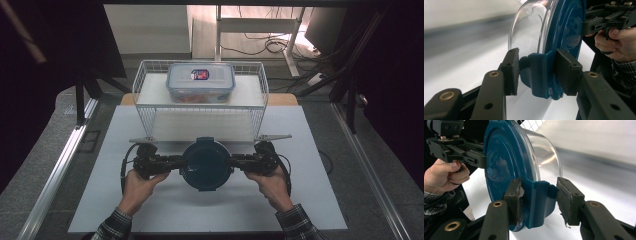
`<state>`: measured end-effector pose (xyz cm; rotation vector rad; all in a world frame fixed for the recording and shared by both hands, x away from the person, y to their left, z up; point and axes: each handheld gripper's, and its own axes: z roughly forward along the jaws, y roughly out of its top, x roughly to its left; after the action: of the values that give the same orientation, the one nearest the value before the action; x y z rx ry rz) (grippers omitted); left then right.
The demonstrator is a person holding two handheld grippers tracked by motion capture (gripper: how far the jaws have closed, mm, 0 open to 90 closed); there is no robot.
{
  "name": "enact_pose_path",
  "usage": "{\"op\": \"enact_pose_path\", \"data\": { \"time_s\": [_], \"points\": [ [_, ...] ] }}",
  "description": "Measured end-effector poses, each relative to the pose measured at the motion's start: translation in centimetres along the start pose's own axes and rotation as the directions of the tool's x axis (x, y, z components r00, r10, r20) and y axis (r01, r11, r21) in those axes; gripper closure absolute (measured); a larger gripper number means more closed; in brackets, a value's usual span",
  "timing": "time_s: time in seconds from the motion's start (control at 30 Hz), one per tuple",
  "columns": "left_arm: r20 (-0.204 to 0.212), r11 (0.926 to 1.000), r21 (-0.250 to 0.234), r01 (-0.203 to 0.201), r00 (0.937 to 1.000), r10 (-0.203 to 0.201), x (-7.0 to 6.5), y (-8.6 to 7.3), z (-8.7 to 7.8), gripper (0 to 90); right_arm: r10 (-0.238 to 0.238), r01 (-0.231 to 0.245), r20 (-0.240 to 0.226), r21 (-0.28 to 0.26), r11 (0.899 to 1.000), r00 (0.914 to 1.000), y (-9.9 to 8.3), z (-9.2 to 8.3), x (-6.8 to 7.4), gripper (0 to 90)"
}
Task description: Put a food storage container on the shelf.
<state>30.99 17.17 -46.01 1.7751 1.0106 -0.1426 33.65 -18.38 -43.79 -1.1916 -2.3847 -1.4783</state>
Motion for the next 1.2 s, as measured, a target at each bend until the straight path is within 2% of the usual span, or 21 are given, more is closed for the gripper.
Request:
{"op": "enact_pose_path", "data": {
  "time_s": [0.17, 0.37, 0.83, 1.2],
  "points": [
    [0.002, 0.9995, -0.028, -0.017, 0.9998, 0.017, -0.5, 1.6, -0.6, 56.4, -0.033, 0.033, 0.015, -0.019, 0.999, 0.9993, 1.6, -0.9, 0.6, 56.8],
    [-0.011, 0.9979, -0.053, -0.038, 0.9992, 0.038, -1.2, 3.8, -1.6, 56.4, -0.051, 0.052, 0.017, -0.040, 0.998, 0.9985, 3.6, -1.7, 1.1, 56.8],
    [-0.016, 0.9939, -0.101, -0.044, 0.9990, 0.043, -1.9, 7.4, -3.5, 56.4, -0.086, 0.088, 0.020, -0.072, 0.994, 0.9961, 8.0, -2.8, 2.3, 57.0],
    [-0.047, 0.9884, -0.136, -0.067, 0.9970, 0.061, -2.9, 10.8, -5.7, 56.3, -0.115, 0.116, 0.016, -0.099, 0.988, 0.9933, 11.8, -3.5, 3.6, 57.0]
  ]
}}
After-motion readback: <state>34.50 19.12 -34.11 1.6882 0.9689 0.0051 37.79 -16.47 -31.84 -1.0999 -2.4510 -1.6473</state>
